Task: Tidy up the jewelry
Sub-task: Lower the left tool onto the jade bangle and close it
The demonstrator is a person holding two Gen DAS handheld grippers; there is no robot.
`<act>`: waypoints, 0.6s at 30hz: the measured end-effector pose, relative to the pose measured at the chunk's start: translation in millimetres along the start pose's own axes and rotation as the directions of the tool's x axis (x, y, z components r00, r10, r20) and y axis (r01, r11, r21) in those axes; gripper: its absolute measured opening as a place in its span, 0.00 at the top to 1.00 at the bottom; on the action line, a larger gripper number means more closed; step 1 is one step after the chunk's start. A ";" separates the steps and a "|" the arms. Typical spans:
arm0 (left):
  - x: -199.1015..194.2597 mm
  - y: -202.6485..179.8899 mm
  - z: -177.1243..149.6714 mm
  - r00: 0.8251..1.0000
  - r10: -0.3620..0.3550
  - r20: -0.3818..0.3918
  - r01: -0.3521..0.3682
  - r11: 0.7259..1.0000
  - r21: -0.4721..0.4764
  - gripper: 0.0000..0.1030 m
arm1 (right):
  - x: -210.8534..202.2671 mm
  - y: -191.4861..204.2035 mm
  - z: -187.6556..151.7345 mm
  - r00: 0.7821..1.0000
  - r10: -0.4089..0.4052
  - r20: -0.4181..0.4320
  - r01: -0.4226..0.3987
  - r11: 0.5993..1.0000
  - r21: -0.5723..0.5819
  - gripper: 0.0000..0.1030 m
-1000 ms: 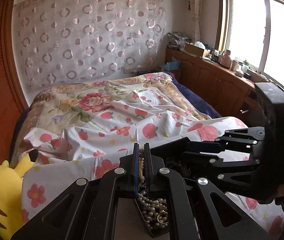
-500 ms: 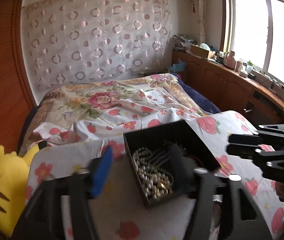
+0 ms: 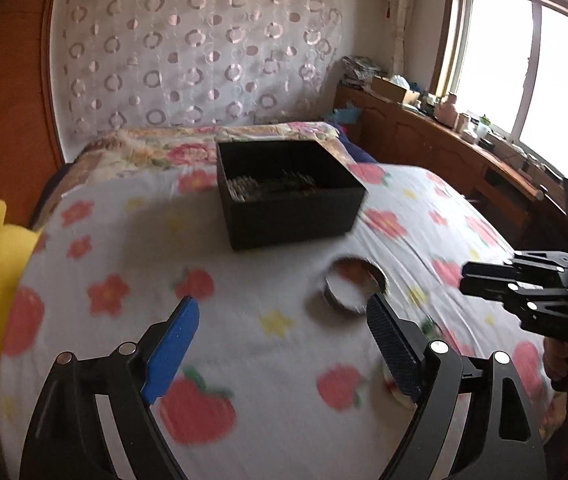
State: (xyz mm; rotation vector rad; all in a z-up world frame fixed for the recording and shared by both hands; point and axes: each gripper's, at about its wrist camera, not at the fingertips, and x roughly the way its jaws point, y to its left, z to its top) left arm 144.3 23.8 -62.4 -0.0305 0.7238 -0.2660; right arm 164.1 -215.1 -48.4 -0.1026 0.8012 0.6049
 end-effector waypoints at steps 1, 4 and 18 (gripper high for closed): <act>-1.7 -2.9 -5.6 1.000 -0.005 -0.007 0.005 1.000 -0.002 0.20 | -0.6 1.3 -2.9 1.000 0.003 0.001 -0.003 1.000 0.004 0.77; -3.3 -11.9 -15.9 1.000 -0.020 -0.023 0.020 1.000 -0.002 0.20 | -0.6 5.8 -13.6 1.000 -0.010 -0.007 0.010 1.000 -0.003 0.77; 10.2 -51.2 -33.6 0.986 -0.092 -0.136 0.097 0.995 0.031 0.69 | -10.1 13.9 -39.8 0.998 -0.057 0.015 0.057 0.998 -0.019 0.77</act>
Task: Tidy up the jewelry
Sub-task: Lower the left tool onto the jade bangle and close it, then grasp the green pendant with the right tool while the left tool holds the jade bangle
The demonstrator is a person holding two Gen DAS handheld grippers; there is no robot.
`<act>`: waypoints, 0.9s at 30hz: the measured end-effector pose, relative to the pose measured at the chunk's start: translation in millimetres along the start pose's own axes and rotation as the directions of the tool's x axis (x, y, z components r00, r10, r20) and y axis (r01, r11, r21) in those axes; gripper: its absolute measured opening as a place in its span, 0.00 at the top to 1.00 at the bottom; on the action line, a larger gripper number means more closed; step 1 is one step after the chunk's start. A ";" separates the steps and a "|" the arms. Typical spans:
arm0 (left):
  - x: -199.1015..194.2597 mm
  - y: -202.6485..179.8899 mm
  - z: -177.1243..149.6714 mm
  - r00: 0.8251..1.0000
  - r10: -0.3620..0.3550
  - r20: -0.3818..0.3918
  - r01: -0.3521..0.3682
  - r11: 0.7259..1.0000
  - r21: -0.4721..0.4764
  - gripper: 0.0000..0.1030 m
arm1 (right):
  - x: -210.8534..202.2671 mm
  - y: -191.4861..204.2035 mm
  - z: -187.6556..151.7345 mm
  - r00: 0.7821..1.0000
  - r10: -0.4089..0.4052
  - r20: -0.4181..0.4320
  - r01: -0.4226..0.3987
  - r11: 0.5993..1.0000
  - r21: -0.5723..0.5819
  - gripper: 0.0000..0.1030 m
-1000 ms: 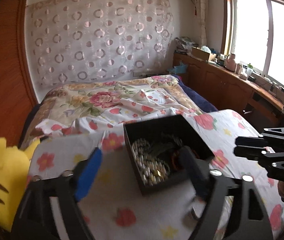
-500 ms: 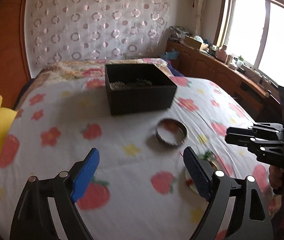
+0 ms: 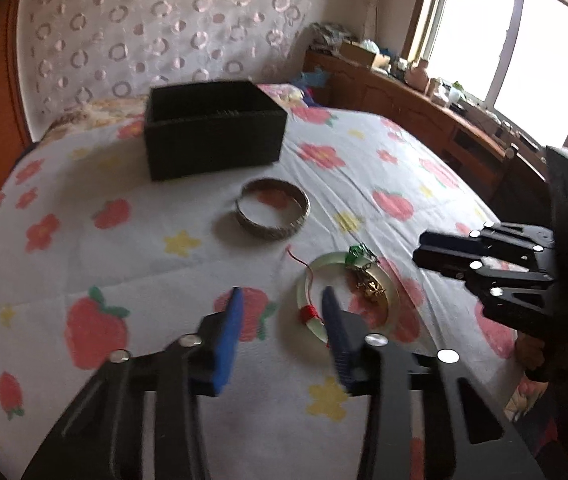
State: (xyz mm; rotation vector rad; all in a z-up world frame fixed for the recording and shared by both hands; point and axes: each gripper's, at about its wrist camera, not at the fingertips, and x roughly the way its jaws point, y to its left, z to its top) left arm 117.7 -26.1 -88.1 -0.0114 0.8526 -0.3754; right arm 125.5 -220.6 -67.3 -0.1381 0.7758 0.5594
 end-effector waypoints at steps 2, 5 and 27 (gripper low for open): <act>9.6 -3.4 2.4 1.000 0.002 -0.024 -0.002 1.000 0.002 0.70 | -1.1 -1.4 -1.5 1.000 0.005 0.005 -0.005 1.000 0.009 0.77; 16.0 -8.9 3.0 0.999 0.027 -0.034 -0.026 0.999 0.022 0.71 | -0.9 -8.7 -1.3 1.000 0.029 0.008 -0.029 0.998 0.048 0.77; -26.0 -32.4 -6.8 0.994 0.050 0.094 -0.056 0.996 0.066 0.94 | -0.8 -13.1 -3.3 0.998 0.051 0.026 -0.053 0.996 0.065 0.77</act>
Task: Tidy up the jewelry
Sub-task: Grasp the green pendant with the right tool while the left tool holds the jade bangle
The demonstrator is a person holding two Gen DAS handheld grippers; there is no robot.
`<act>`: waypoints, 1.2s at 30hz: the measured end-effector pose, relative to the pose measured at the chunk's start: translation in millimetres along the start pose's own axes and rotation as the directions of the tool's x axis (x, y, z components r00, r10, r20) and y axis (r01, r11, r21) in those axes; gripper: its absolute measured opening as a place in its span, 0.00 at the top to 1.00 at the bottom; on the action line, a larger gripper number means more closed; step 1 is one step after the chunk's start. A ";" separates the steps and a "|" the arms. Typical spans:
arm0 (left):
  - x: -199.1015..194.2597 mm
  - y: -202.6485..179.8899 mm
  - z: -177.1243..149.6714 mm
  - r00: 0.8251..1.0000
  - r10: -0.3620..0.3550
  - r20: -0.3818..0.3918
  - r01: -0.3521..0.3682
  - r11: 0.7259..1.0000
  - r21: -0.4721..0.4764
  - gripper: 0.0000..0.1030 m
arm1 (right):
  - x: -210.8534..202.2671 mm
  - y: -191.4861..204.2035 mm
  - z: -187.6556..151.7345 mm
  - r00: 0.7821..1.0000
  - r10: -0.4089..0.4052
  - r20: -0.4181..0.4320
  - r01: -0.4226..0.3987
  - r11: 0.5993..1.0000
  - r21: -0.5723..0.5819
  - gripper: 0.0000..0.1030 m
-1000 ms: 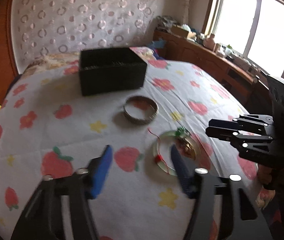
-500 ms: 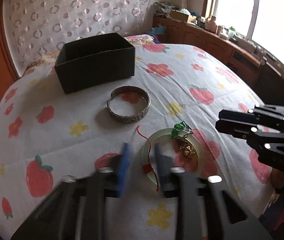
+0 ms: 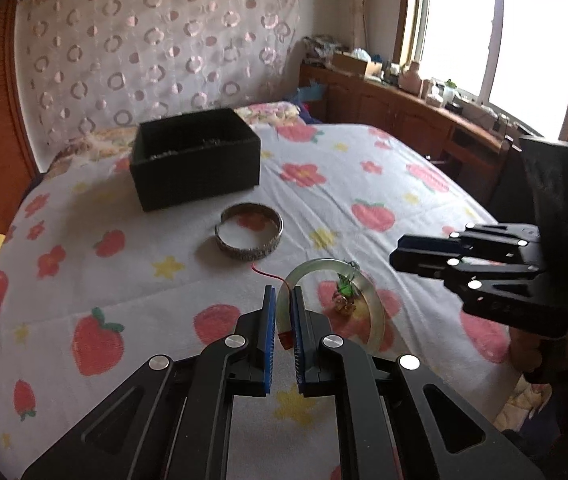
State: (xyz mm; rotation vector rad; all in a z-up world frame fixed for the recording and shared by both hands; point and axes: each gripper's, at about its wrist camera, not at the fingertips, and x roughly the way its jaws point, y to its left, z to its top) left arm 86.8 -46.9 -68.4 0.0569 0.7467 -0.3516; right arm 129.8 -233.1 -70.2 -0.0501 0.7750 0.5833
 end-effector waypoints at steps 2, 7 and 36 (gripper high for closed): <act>-5.3 2.5 1.8 1.000 0.000 0.012 0.000 1.000 -0.005 0.93 | 0.0 -0.3 -0.2 1.000 -0.003 -0.001 0.003 1.000 0.000 0.77; -20.3 11.9 5.3 0.999 0.005 0.054 -0.003 0.999 -0.033 0.93 | -0.9 -1.3 -1.5 1.000 -0.008 -0.007 0.008 1.000 -0.002 0.77; -35.2 54.8 -23.0 0.995 0.050 0.081 -0.038 0.989 -0.143 0.93 | 13.2 67.7 -14.6 0.993 -0.013 -0.121 -0.002 0.993 -0.122 0.61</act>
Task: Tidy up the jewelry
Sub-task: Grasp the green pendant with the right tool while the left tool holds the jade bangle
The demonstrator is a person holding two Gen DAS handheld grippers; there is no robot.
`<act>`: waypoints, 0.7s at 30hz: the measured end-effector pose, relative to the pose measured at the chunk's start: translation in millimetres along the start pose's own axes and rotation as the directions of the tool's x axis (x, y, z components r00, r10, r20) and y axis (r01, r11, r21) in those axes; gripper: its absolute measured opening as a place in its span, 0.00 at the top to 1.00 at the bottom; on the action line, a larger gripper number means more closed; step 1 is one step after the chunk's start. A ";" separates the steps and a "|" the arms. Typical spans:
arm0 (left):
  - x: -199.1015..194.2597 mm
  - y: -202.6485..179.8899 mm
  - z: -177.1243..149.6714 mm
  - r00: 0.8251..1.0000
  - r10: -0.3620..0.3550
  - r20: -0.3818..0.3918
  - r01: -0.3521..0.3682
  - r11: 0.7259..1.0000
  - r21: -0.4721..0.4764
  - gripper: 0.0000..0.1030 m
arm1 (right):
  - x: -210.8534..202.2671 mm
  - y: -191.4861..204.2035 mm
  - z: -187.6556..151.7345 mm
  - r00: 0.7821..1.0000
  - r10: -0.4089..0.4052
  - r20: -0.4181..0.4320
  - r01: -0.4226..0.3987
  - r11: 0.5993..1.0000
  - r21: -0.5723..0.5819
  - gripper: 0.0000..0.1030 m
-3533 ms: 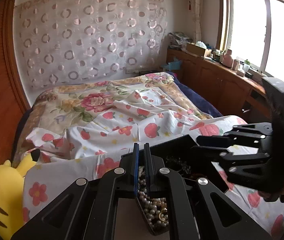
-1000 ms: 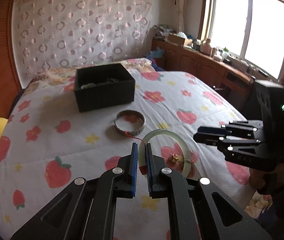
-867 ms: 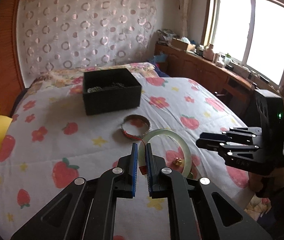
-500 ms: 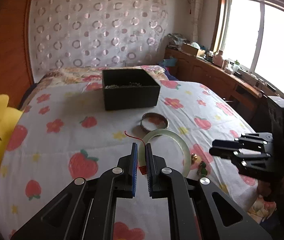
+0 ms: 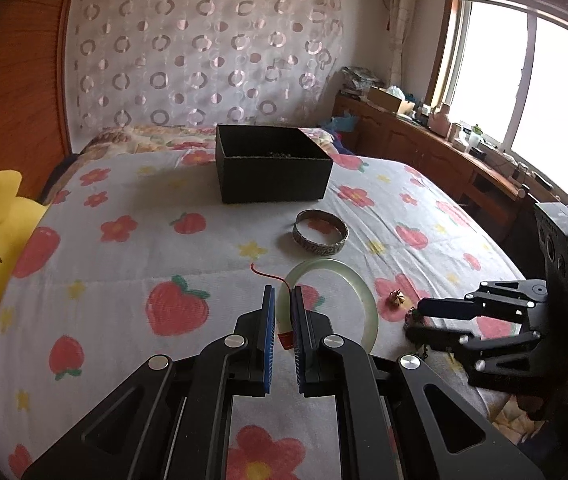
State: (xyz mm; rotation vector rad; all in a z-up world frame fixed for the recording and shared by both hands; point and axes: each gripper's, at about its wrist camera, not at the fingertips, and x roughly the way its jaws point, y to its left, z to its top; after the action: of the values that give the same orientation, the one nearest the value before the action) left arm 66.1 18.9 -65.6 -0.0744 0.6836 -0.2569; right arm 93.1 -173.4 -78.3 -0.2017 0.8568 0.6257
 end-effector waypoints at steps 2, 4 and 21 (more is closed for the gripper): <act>0.1 0.2 0.1 1.000 -0.001 0.000 0.001 1.000 0.000 0.93 | 0.4 8.8 -1.4 1.000 -0.020 -0.003 0.020 0.999 -0.033 0.59; -0.3 0.4 0.0 1.000 0.000 0.001 0.000 1.000 -0.002 0.93 | -0.3 14.2 -3.5 0.999 -0.037 -0.001 0.036 0.998 -0.058 0.59; -4.6 3.7 5.7 1.000 0.001 0.018 -0.001 1.000 -0.009 0.93 | -33.5 6.1 14.1 0.994 -0.029 0.101 0.039 0.995 -0.092 0.97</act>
State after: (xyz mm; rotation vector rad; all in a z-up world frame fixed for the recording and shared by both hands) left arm 67.1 23.6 -58.9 -0.0846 0.6668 -0.2519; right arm 82.2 -177.3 -43.4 -0.2674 0.7272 0.6395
